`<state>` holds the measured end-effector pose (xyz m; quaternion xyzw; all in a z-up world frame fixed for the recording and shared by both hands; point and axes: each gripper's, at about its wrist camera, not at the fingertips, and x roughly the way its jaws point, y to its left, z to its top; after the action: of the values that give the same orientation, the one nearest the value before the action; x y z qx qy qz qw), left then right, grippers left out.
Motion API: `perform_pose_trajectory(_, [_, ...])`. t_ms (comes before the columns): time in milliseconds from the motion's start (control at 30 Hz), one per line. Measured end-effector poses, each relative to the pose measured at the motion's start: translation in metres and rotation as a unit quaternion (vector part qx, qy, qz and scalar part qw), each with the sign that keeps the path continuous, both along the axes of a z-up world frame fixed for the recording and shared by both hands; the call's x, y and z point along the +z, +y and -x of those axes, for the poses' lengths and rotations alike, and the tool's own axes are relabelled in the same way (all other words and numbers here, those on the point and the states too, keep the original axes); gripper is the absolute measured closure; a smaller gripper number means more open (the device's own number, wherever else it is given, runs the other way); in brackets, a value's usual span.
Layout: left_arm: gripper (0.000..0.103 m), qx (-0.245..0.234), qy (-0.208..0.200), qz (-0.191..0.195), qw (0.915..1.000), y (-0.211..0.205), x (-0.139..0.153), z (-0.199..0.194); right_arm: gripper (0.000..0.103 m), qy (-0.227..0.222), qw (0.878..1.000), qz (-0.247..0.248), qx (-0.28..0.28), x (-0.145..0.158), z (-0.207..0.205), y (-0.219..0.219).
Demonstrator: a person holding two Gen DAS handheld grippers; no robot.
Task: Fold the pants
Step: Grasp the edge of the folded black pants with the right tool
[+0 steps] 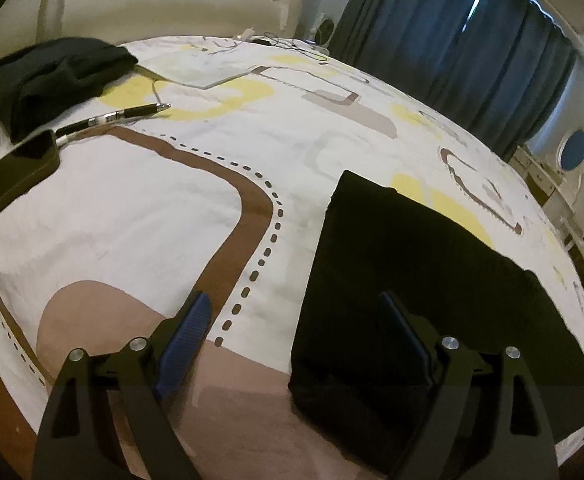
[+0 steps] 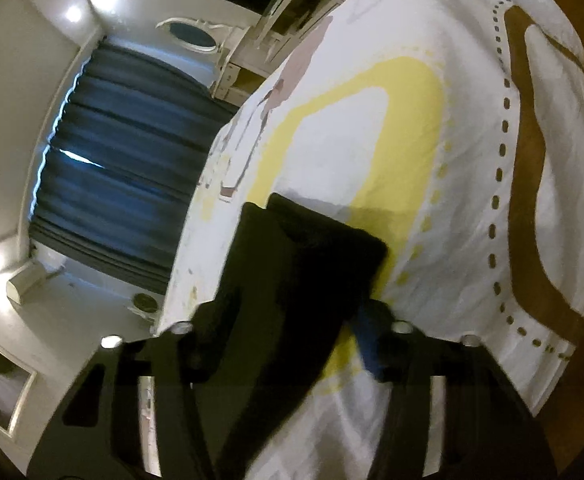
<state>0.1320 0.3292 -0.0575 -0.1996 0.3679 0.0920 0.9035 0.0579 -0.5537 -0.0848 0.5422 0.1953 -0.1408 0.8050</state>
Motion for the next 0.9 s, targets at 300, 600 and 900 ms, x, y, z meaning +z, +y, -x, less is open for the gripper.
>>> perform_pose_trajectory(300, [0.016,-0.024,0.006,-0.036,0.9990,-0.009,-0.004,-0.004,0.088,-0.031,0.999,-0.006,0.022,0.008,0.001,-0.001])
perform_pose_trajectory(600, [0.012,-0.023,0.001,-0.047,0.9986,-0.013,-0.006,-0.003,0.088,-0.077,0.991,0.049,0.097,0.066,-0.022,0.045])
perform_pose_trajectory(900, [0.012,-0.028,0.000,-0.056,0.9980,-0.015,-0.005,-0.003,0.088,-0.098,0.974,0.076,0.190,0.099,-0.048,0.113])
